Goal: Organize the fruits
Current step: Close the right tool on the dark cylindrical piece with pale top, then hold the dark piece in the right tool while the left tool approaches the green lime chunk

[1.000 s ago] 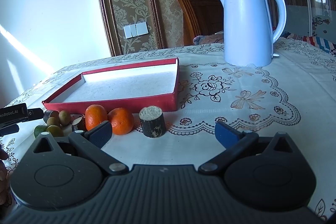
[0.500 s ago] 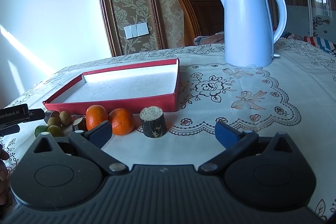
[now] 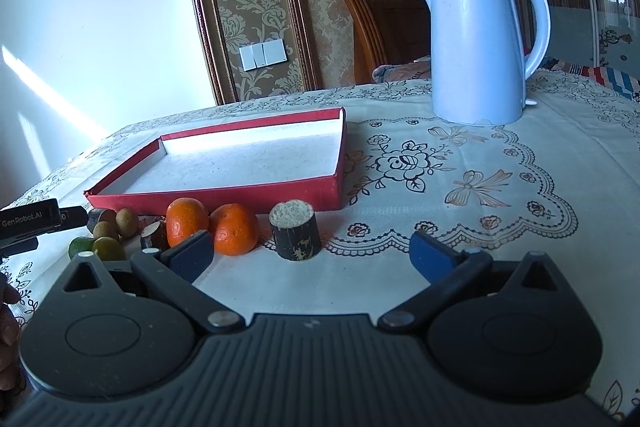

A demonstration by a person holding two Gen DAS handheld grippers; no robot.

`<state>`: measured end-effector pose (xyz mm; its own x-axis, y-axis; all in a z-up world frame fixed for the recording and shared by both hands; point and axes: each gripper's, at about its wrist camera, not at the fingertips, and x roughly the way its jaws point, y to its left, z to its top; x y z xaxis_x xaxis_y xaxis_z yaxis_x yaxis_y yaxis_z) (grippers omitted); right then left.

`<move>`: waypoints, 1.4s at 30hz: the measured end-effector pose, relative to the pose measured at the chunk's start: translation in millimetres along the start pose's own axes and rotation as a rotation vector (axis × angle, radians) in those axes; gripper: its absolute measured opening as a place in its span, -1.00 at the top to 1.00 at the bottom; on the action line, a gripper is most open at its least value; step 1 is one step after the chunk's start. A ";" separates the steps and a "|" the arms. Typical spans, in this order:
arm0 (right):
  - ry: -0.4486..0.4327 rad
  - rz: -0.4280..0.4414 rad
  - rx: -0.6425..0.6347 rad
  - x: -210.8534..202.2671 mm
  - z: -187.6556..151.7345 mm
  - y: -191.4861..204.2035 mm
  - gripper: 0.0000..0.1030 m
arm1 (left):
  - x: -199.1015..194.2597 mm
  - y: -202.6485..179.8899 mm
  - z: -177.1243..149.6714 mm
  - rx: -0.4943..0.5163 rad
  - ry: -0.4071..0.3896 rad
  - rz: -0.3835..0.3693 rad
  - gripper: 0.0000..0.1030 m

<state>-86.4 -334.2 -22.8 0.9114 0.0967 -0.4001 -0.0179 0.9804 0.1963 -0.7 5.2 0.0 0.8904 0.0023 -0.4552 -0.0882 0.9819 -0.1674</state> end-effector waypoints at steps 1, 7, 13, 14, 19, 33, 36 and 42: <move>0.009 0.004 -0.001 1.3 0.3 0.3 -1.00 | 0.0 -0.5 -0.1 0.001 -0.001 0.002 -0.99; 0.032 0.030 -0.023 4.5 2.5 4.0 -0.96 | -0.7 -0.2 -0.2 0.002 -0.005 -0.001 -0.99; 0.061 0.028 -0.073 11.6 5.8 7.1 -0.67 | -0.8 0.1 -0.3 0.000 -0.006 -0.004 -0.99; 0.058 0.025 -0.079 11.5 7.2 6.6 -0.60 | -0.8 0.1 -0.3 -0.001 -0.006 -0.003 -0.99; 0.075 0.029 -0.122 17.0 16.0 5.9 -0.38 | -1.2 0.5 -0.4 -0.003 -0.008 -0.003 -0.99; 0.163 0.033 -0.143 59.4 24.3 9.2 0.08 | -8.3 3.0 -3.1 0.021 0.018 -0.061 -0.99; 0.197 0.059 -0.122 68.5 23.7 7.3 0.41 | -14.1 4.0 -5.4 0.037 0.015 -0.078 -0.99; 0.177 0.063 -0.103 67.1 21.1 4.1 0.40 | -30.6 -0.1 -12.1 0.128 -0.005 -0.139 -0.99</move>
<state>-16.7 -327.3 -30.0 0.8207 0.1779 -0.5429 -0.1225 0.9830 0.1370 -33.3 2.8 3.3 0.8924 -0.1348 -0.4306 0.0936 0.9889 -0.1155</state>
